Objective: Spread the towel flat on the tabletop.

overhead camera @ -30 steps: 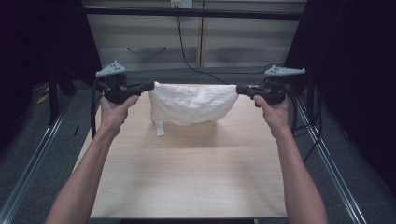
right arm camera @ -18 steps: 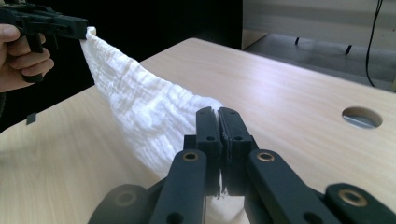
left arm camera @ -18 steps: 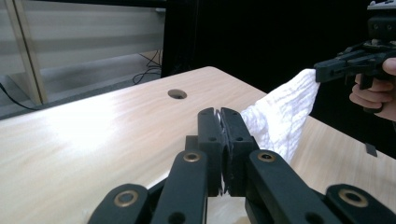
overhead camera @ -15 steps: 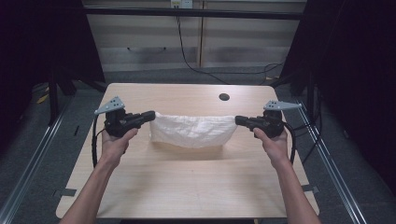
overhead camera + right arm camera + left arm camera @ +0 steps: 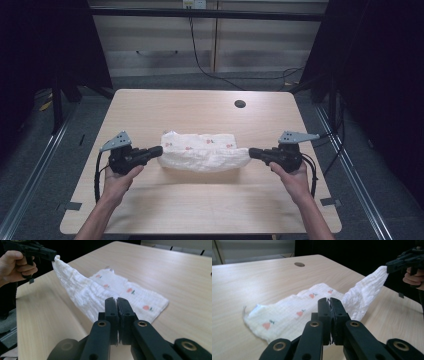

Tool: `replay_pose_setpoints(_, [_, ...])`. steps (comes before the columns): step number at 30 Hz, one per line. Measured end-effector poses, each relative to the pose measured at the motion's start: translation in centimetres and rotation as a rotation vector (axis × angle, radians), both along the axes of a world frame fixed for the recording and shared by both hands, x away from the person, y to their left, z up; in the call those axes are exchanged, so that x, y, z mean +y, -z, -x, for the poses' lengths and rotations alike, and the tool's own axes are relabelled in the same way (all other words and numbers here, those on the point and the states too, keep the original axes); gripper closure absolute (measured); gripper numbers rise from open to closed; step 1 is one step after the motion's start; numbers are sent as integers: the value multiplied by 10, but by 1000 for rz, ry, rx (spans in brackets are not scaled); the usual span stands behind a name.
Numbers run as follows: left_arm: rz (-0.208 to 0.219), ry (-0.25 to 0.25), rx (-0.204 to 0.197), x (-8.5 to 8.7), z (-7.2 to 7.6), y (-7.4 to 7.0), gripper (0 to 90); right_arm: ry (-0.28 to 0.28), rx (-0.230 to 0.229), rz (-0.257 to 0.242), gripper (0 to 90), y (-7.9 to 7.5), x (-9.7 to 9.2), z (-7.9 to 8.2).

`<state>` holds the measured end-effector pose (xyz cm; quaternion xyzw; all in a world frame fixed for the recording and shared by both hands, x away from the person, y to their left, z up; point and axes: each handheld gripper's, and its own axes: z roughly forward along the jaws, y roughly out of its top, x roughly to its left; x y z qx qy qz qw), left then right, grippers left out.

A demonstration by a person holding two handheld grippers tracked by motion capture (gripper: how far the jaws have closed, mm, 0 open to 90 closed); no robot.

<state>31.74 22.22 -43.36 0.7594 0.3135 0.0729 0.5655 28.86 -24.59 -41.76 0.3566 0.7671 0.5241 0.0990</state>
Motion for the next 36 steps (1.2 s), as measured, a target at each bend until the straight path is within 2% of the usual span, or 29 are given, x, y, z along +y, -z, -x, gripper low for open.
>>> replay_pose_setpoints(7, [-55, 19, 21, 4, 22, 14, 879, -22, 46, 15, 875, 26, 1, 24])
replay_pose_setpoints(8, [-55, 19, 21, 4, 22, 14, 879, -22, 46, 15, 875, 26, 1, 24])
replay_pose_setpoints(10, [-84, 19, 28, 5, 26, 18, 879, -30, 65, 14, 873, 37, 3, 33])
replay_pose_setpoints(13, [-97, 34, 42, 5, 31, 23, 879, -37, 77, 27, 872, 40, 4, 37])
replay_pose_setpoints(14, [-122, 48, 46, 5, 37, 28, 879, -43, 86, 39, 870, 42, 4, 41])
replay_pose_setpoints(17, [-158, 75, 64, 5, 46, 36, 877, -45, 94, 42, 869, 45, 4, 47])
replay_pose_setpoints(19, [-157, 78, 83, 7, 52, 42, 876, -54, 103, 44, 868, 48, 4, 52])
replay_pose_setpoints(20, [-167, 88, 93, 7, 54, 43, 874, -58, 110, 46, 867, 49, 5, 54])
replay_pose_setpoints(21, [-196, 90, 87, 6, 56, 44, 874, -67, 122, 49, 867, 51, 5, 56])
replay_pose_setpoints(22, [-196, 90, 87, 6, 56, 44, 874, -67, 122, 49, 867, 51, 5, 56])
replay_pose_setpoints(23, [-200, 92, 85, 7, 58, 45, 875, -74, 130, 77, 868, 54, 7, 58])
replay_pose_setpoints(25, [-211, 99, 108, 8, 62, 49, 880, -81, 135, 71, 869, 57, 7, 61])
replay_pose_setpoints(26, [-227, 99, 109, 7, 63, 50, 880, -81, 133, 71, 869, 58, 8, 62])
replay_pose_setpoints(28, [-227, 94, 108, 6, 65, 50, 876, -87, 138, 72, 869, 59, 9, 67])
replay_pose_setpoints(33, [-254, 119, 135, 4, 68, 56, 869, -103, 168, 86, 863, 66, 12, 79])
replay_pose_setpoints(36, [-239, 138, 138, 7, 70, 57, 778, -124, 179, 87, 817, 68, 12, 82])
